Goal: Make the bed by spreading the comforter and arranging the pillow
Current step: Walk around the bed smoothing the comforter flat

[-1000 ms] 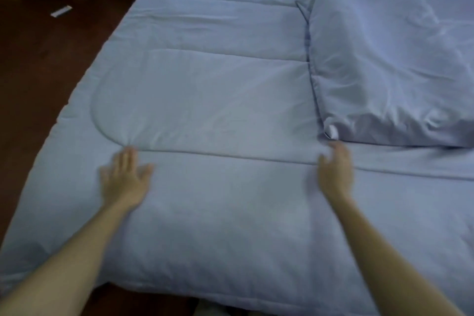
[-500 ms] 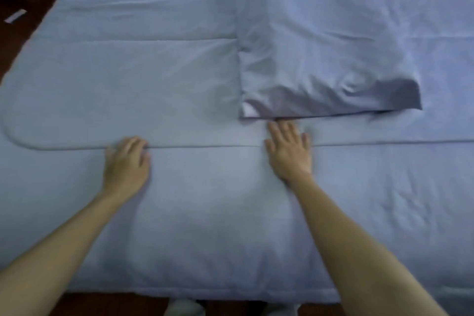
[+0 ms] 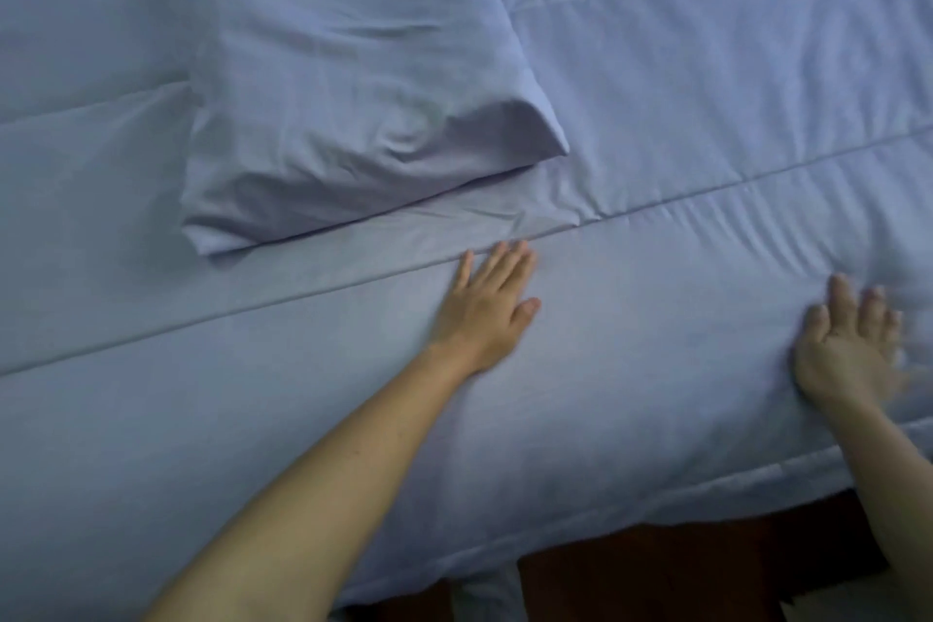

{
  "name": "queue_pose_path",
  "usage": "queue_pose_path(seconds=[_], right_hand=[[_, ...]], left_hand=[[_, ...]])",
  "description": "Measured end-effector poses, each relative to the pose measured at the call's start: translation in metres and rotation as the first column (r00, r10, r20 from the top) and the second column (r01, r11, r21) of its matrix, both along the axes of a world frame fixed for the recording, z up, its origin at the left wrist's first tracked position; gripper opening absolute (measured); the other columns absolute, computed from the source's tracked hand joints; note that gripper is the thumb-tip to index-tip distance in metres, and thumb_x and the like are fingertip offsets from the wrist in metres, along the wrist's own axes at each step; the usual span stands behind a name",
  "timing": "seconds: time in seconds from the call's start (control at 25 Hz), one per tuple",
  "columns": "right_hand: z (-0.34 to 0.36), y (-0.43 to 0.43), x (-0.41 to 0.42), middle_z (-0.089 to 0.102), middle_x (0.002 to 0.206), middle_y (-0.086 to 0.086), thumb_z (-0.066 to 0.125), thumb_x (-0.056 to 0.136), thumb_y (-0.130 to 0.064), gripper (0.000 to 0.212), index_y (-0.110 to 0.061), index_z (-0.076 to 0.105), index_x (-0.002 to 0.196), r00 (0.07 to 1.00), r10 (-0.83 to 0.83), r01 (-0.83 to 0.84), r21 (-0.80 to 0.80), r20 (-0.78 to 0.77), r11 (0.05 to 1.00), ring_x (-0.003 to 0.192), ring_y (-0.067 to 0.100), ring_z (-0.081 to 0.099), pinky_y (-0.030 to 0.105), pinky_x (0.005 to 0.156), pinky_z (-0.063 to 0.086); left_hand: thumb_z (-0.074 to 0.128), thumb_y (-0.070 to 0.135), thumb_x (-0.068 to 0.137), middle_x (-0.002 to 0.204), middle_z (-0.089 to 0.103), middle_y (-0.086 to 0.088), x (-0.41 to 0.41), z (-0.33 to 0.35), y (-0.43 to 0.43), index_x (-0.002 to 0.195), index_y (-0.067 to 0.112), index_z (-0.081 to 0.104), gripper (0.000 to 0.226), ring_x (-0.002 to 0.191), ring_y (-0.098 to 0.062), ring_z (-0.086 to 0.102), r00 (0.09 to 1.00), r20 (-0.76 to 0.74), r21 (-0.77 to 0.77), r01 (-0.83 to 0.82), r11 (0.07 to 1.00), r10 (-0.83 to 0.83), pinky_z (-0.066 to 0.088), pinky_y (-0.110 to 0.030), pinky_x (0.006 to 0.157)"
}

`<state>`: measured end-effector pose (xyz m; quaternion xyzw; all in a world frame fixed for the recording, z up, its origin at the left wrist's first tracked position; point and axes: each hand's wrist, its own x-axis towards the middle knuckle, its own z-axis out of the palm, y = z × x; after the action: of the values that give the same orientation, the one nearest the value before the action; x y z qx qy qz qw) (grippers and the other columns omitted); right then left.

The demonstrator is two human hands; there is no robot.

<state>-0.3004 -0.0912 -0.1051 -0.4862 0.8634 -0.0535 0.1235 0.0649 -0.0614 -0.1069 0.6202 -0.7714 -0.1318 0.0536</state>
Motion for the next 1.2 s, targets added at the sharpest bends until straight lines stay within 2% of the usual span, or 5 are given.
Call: queue_pose_path(seconds=[0.12,0.24,0.44,1.0,1.2], right_hand=[[0.023,-0.027,0.044,0.019,0.157,0.019,0.034,0.094,-0.035,0.057,-0.012,0.029,0.146,0.94,-0.26,0.281,-0.067,0.218,0.957,0.144,0.037,0.016,0.061,0.112,0.012],[0.031,-0.016,0.161,0.028,0.154,0.017,0.039,0.094,-0.029,0.054,-0.008,0.038,0.143,0.938,0.162,-0.108,-0.187,0.306,0.977,0.144,0.032,0.022,0.055,0.115,0.011],[0.003,0.063,0.27,0.028,0.156,-0.006,0.027,0.088,-0.051,0.058,-0.037,0.035,0.143,0.339,0.928,-0.938,-0.017,0.151,0.346,0.144,0.021,0.027,0.058,0.114,0.018],[0.05,0.02,0.016,0.014,0.159,0.008,0.034,0.093,-0.044,0.061,-0.022,0.02,0.149,0.997,-0.079,0.074,0.4,-0.005,0.913,0.145,0.036,0.012,0.067,0.111,0.007],[0.063,-0.038,0.103,0.007,0.162,-0.001,0.037,0.098,-0.035,0.06,-0.021,0.014,0.152,0.655,0.73,-0.756,0.185,0.196,0.628,0.149,0.02,0.006,0.051,0.118,0.006]], left_hand=[[0.023,0.048,0.091,0.155,0.032,-0.003,0.043,-0.009,0.016,0.147,0.014,0.03,0.067,0.144,-0.019,0.027,0.973,0.126,-0.048,-0.191,0.98,0.195,0.012,-0.042,0.118],[0.023,0.053,0.089,0.154,0.032,-0.005,0.101,-0.011,0.048,0.148,0.013,0.03,0.071,0.143,-0.02,0.029,0.874,0.174,-0.04,-0.454,0.89,0.454,0.02,-0.045,0.115],[0.019,0.065,0.089,0.161,0.013,-0.002,0.155,-0.003,0.08,0.152,0.013,0.014,0.082,0.148,-0.02,0.013,0.728,0.24,0.075,-0.674,0.735,0.642,0.011,-0.046,0.118],[0.033,0.035,0.085,0.11,0.066,-0.012,0.037,0.046,0.014,0.107,0.008,0.067,0.049,0.1,-0.032,0.064,0.972,0.003,-0.041,-0.235,0.971,0.235,0.045,-0.049,0.092],[0.035,0.029,0.087,0.109,0.069,-0.006,-0.029,0.073,-0.049,0.108,0.014,0.068,0.042,0.097,-0.031,0.065,0.994,-0.019,-0.058,-0.109,0.992,0.108,0.049,-0.038,0.085]])
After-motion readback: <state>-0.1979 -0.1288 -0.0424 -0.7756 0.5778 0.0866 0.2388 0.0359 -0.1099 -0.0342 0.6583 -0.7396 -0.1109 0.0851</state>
